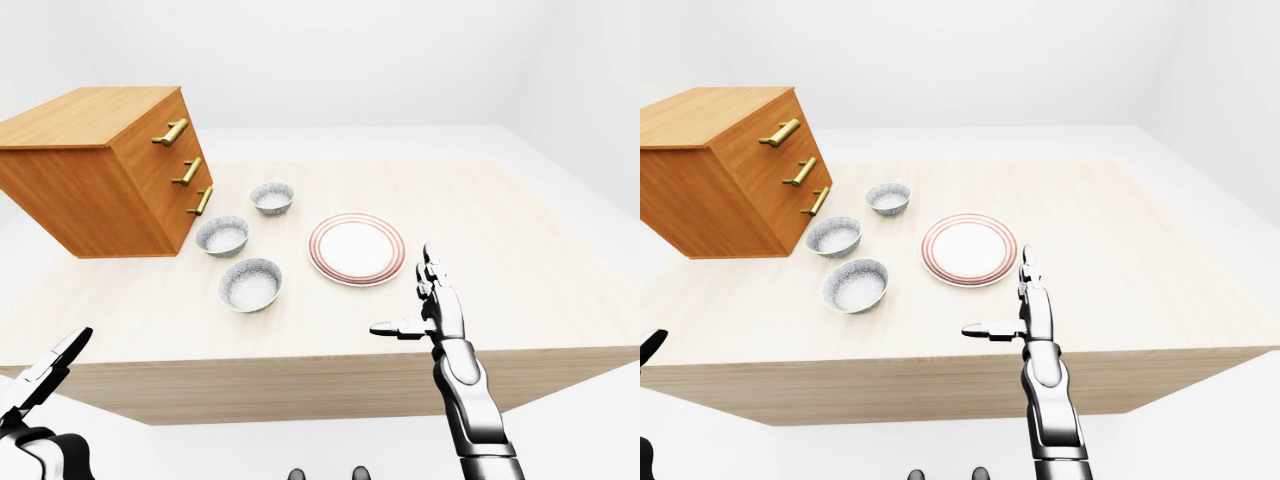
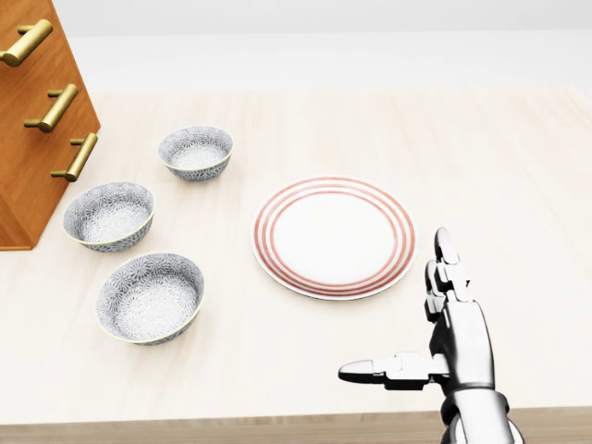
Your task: Put the bowl at the front on the plate.
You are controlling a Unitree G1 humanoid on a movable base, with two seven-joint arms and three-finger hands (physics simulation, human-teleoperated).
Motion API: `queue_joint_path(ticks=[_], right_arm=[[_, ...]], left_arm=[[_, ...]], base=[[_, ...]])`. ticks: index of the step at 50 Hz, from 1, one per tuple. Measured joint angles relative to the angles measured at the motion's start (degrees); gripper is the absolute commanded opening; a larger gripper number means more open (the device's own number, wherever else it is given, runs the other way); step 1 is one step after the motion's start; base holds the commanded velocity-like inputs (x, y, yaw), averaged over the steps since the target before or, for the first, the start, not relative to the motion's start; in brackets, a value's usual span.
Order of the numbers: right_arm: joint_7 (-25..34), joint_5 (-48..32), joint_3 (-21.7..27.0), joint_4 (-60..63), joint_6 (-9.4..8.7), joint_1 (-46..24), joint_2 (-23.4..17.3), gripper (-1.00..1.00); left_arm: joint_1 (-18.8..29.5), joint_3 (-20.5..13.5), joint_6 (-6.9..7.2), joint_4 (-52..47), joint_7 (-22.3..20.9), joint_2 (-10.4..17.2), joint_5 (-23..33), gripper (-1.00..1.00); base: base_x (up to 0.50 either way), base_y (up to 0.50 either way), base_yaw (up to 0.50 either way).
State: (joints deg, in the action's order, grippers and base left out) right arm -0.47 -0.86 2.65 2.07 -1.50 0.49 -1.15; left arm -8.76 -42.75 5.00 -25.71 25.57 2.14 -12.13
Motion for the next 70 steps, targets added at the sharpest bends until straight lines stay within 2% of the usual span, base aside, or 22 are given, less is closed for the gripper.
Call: queue_joint_path(ticks=[16,39,70], right_arm=[[0.51,0.03,0.14,-0.77,1.1,-0.01,-0.13,1.0],[0.94,0.14,0.3,-1.89,1.47,-0.27,-0.26,1.0],[1.28,0.11,0.08,-1.78,1.94,-0.11,-0.18,1.0]], left_arm=[[0.11,-0.07,0.0,-0.14,-0.19,0.01,-0.15,1.0],[0.1,0.08,0.0,0.07,-0.24,-0.08,-0.1,1.0],[0.35,-0.19,0.0,-0.63,0.35,0.14,-0.17,1.0]], base=[[0.0,0.0,0.0],[0.0,0.0,0.0],[0.32,0.0,0.0]])
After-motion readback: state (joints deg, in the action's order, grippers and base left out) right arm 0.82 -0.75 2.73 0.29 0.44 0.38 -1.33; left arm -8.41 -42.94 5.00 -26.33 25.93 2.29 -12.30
